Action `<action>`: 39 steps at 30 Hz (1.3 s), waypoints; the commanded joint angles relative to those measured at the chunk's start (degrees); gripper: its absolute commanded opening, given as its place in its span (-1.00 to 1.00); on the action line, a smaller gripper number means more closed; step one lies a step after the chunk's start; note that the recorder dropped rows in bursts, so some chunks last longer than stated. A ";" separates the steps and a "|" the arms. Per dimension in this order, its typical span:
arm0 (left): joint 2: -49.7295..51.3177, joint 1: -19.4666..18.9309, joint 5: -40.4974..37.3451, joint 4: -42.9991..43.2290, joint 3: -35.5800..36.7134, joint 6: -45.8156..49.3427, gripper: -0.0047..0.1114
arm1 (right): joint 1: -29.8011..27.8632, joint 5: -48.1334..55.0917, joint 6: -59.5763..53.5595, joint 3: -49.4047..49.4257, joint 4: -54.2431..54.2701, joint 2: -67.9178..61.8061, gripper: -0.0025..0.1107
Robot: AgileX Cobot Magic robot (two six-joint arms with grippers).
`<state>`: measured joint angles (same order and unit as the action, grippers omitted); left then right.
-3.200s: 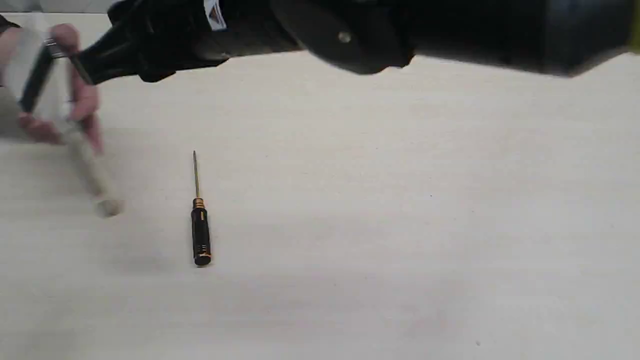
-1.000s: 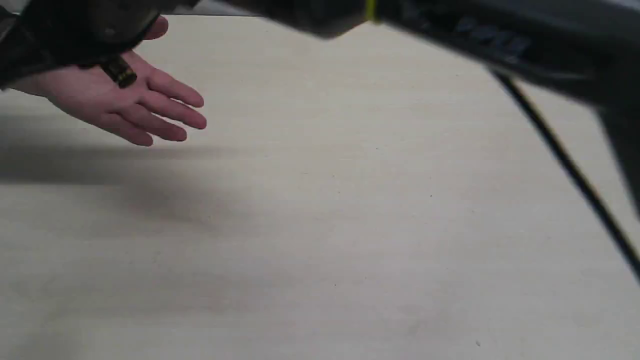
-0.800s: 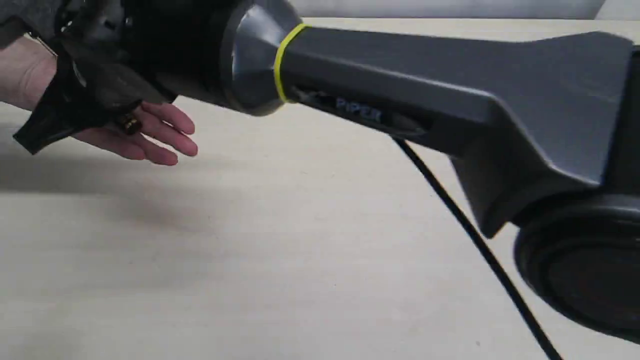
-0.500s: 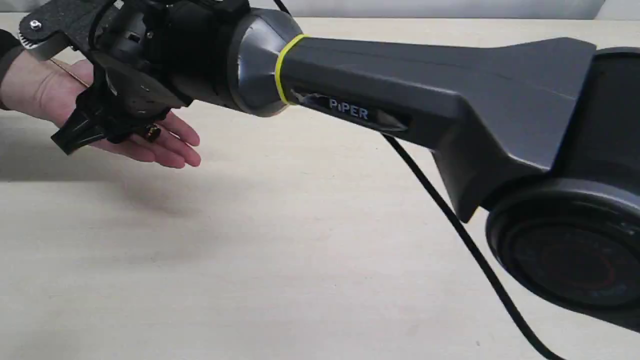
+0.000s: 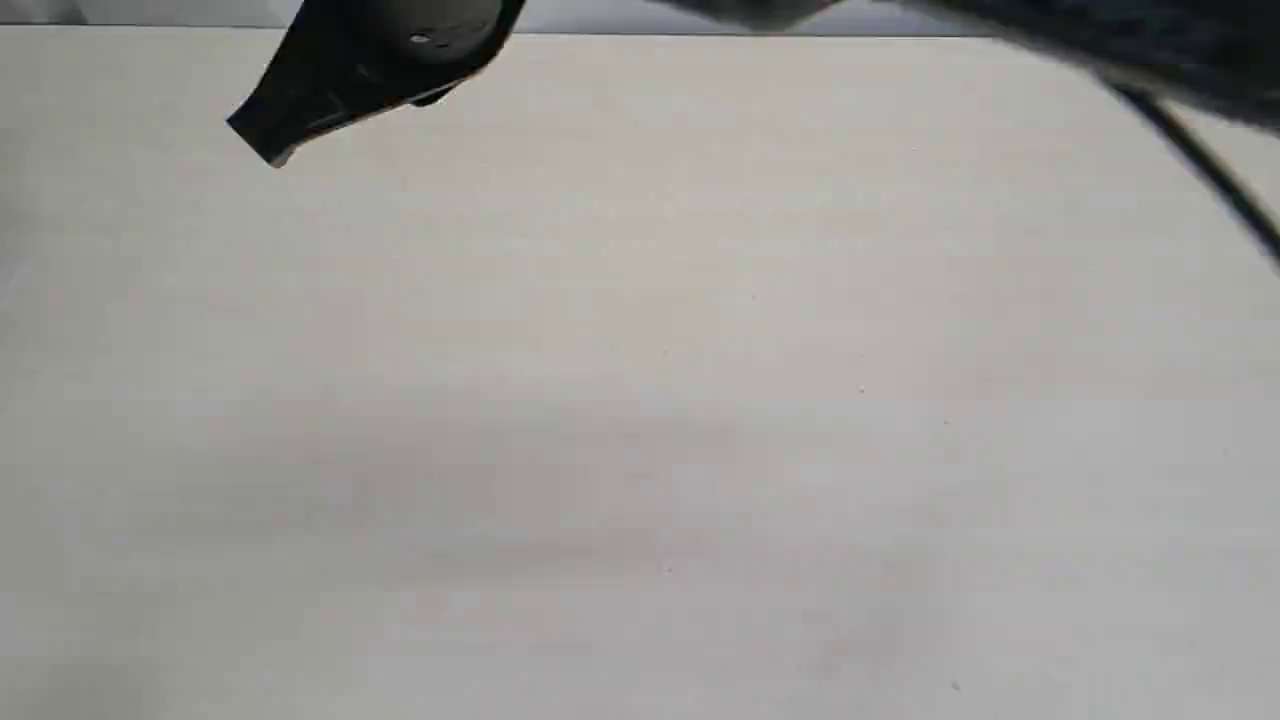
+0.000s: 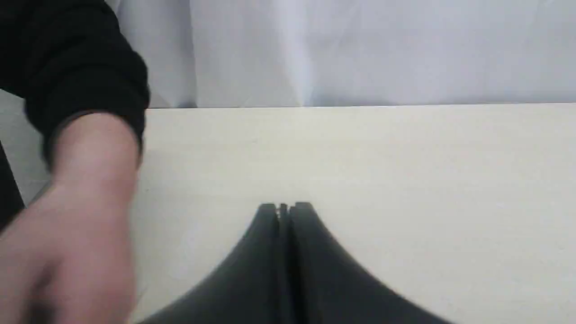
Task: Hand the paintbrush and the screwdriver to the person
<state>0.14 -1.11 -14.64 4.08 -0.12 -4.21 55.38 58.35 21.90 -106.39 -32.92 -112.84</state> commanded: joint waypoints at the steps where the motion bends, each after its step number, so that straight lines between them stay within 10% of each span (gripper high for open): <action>1: -0.14 0.47 0.35 -0.01 0.12 -0.12 -0.92 | -0.23 -7.60 1.89 9.90 -0.57 8.70 -0.88; 17: -0.14 0.47 0.35 -0.01 0.12 -0.12 -0.92 | 0.02 -36.21 47.87 71.28 -32.30 57.65 -0.88; 39: -0.14 0.47 0.31 -0.23 0.12 -0.12 -0.92 | 0.02 -41.84 62.71 93.76 -31.08 92.42 -0.88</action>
<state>0.14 -1.11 -14.64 4.08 -0.12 -4.21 55.38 15.93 85.89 -12.82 -64.33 -21.48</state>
